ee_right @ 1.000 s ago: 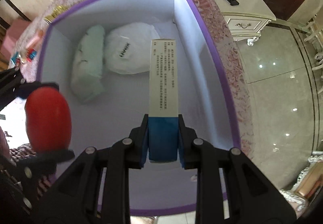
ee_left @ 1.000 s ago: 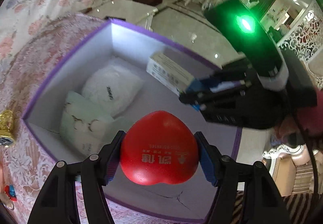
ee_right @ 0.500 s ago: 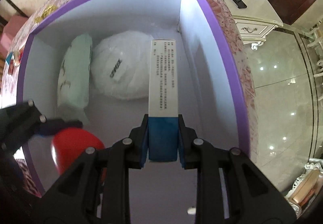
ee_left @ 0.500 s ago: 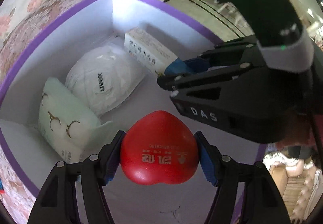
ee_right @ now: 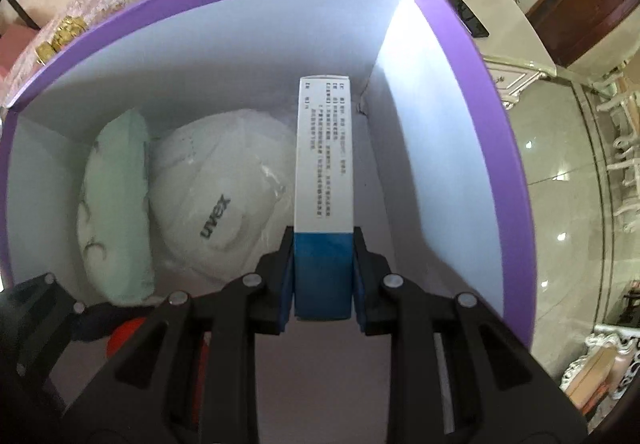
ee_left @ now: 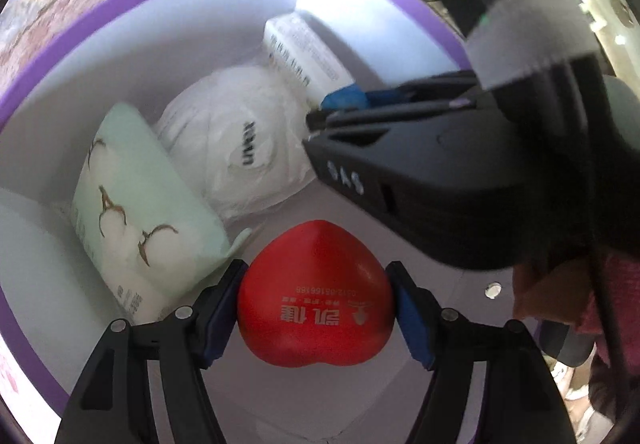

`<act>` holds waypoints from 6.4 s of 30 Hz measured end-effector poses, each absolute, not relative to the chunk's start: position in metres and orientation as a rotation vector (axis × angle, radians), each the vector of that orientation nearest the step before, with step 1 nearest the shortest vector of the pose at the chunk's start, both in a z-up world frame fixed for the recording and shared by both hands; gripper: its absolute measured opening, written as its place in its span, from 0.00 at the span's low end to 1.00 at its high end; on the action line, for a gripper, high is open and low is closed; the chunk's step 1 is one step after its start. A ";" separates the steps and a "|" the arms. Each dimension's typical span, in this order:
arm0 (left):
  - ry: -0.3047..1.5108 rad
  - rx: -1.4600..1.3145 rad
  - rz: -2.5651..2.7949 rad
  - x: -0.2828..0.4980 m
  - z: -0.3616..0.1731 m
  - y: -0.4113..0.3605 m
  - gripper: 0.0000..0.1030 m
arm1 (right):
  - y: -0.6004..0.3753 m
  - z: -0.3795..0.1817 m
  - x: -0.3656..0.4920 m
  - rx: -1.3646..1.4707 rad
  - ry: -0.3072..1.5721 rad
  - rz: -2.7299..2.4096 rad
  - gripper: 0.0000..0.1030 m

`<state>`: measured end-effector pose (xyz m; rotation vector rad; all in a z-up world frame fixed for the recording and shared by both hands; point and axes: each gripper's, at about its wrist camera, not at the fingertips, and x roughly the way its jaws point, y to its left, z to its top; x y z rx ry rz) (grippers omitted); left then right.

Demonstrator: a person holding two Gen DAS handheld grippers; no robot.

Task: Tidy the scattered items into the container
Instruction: 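Lower both items into the box and open both grippers, then withdraw both grippers from the box toward the remaining items on the table, then grasp the gold-capped glass jar with the right gripper while the left gripper grasps the red spray can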

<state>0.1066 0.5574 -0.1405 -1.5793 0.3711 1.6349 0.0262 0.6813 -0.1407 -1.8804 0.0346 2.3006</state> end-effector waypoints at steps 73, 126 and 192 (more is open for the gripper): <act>0.105 -1.354 1.720 0.086 -0.053 0.486 1.00 | 0.637 -0.094 0.055 -1.828 0.159 2.374 0.57; -0.115 -1.700 2.267 -0.123 -0.139 -0.041 1.00 | 0.169 -0.083 -0.149 -1.941 -0.237 2.812 0.62; 0.247 -1.748 2.299 -0.248 -0.213 -0.054 1.00 | 0.031 -0.207 -0.236 -2.308 -0.590 2.679 0.51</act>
